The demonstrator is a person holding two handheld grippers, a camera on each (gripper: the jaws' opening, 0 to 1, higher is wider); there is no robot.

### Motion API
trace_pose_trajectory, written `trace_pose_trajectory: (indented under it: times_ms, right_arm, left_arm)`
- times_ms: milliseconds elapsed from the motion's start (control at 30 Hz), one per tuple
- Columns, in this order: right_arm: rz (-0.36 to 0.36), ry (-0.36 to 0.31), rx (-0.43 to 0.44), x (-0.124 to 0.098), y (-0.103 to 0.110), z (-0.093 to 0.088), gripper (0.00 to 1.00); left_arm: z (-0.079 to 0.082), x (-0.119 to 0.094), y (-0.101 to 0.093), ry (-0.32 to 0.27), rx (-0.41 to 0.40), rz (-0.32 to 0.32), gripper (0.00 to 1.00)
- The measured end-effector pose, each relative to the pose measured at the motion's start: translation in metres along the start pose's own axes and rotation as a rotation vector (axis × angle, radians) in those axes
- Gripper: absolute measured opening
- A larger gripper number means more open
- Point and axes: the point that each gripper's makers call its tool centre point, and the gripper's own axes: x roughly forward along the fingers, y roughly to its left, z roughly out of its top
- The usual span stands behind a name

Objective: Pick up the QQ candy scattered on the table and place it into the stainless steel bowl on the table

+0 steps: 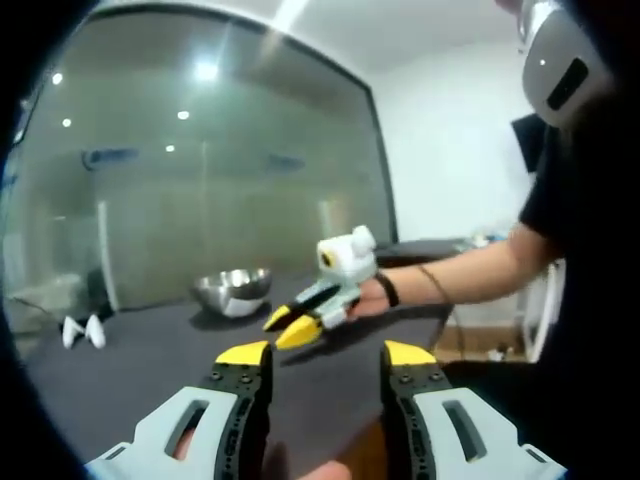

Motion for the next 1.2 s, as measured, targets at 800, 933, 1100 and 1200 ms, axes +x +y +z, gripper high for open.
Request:
trace_pose_trajectory:
  times_ms: [800,933,1100,1200]
  right_arm:
    - [0.095,0.085,-0.021,0.064,0.018,-0.011,0.25]
    - [0.096,0.084,-0.033,0.069,0.021,-0.009,0.25]
    - [0.101,0.085,-0.025,0.070,0.021,-0.010,0.25]
    - [0.103,0.082,-0.012,0.070,0.021,-0.010,0.24]
  left_arm:
    - [-0.015,-0.043,0.027,0.050,0.001,0.135,0.44]
    - [-0.018,-0.051,0.031,0.049,-0.011,0.159,0.44]
    - [-0.020,-0.053,0.030,0.056,-0.011,0.163,0.44]
    - [-0.020,-0.052,0.030,0.053,-0.013,0.157,0.44]
